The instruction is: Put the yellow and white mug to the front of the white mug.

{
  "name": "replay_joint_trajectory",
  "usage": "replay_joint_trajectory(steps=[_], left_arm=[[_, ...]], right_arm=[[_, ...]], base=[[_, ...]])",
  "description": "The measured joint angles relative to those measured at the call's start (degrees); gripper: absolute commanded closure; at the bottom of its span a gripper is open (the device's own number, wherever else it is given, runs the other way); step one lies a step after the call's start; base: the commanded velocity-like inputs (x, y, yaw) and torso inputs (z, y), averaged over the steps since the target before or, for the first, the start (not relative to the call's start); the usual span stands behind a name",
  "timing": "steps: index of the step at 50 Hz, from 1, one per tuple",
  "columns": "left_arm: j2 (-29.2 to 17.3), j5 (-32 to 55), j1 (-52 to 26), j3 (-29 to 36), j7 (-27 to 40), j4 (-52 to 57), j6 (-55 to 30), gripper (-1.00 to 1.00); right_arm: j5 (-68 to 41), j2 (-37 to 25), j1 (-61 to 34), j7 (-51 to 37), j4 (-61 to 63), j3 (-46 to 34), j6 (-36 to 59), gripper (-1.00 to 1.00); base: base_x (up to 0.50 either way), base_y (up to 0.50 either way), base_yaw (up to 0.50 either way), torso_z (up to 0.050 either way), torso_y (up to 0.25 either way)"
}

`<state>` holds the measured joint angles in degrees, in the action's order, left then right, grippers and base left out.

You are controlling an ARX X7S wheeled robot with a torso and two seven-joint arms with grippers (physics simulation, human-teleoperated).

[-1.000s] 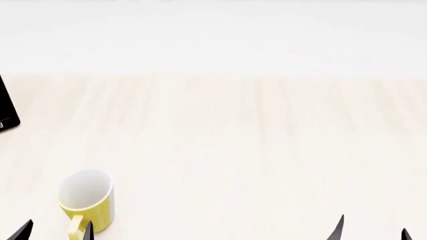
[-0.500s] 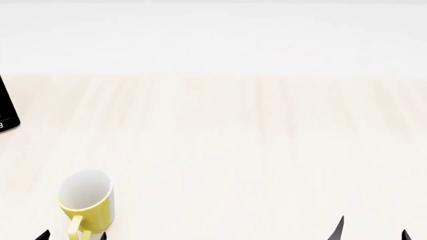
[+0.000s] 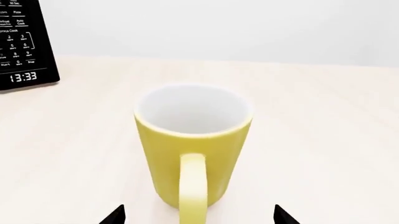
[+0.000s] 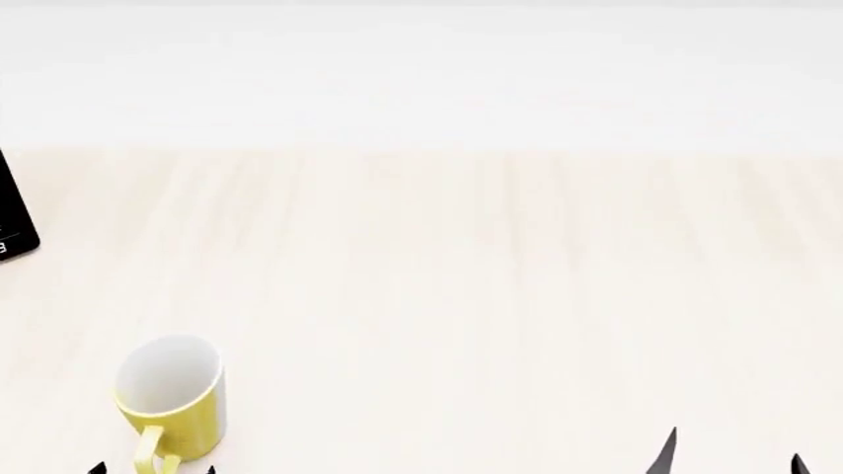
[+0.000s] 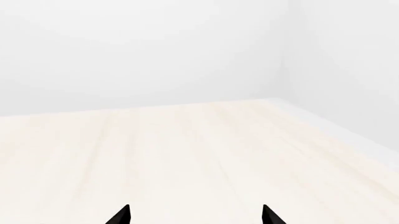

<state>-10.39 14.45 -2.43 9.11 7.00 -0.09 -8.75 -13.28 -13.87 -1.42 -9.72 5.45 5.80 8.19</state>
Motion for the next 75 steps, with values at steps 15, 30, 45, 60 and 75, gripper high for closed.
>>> replay_joint_trajectory(steps=[15,30,45,60,75], left_arm=[[-0.30,0.98,-0.65,-0.62,0.59,-1.05,0.30,-1.00],[-0.68,0.77,-0.51,0.00,0.71,-1.33,1.77,1.00],[-1.29,0.69,0.06,0.74,0.17,-1.36,3.65,1.00],[-1.63,2.19,-0.18,0.73,-1.40,-2.84,5.60,1.00],[-8.21,9.97,-7.28,1.47,-16.78,-5.29,5.52,1.00]], right_arm=[[-0.10,-0.28,0.06,-0.26,0.01,-0.45,-0.13,-1.00],[-0.21,-0.56,0.23,-0.58,0.23,-0.80,-0.24,-1.00],[-0.40,-0.84,0.33,-0.89,0.41,-1.08,-0.30,-1.00],[-0.78,-1.14,0.54,-1.16,0.69,-1.20,-0.33,-1.00],[-2.15,-1.69,0.67,-1.15,1.02,-0.45,-0.12,-1.00]], base=[[0.00,0.00,0.00,0.000,0.000],[0.00,0.00,0.00,0.000,0.000],[0.00,0.00,0.00,0.000,0.000],[0.00,0.00,0.00,0.000,0.000],[0.00,0.00,0.00,0.000,0.001]])
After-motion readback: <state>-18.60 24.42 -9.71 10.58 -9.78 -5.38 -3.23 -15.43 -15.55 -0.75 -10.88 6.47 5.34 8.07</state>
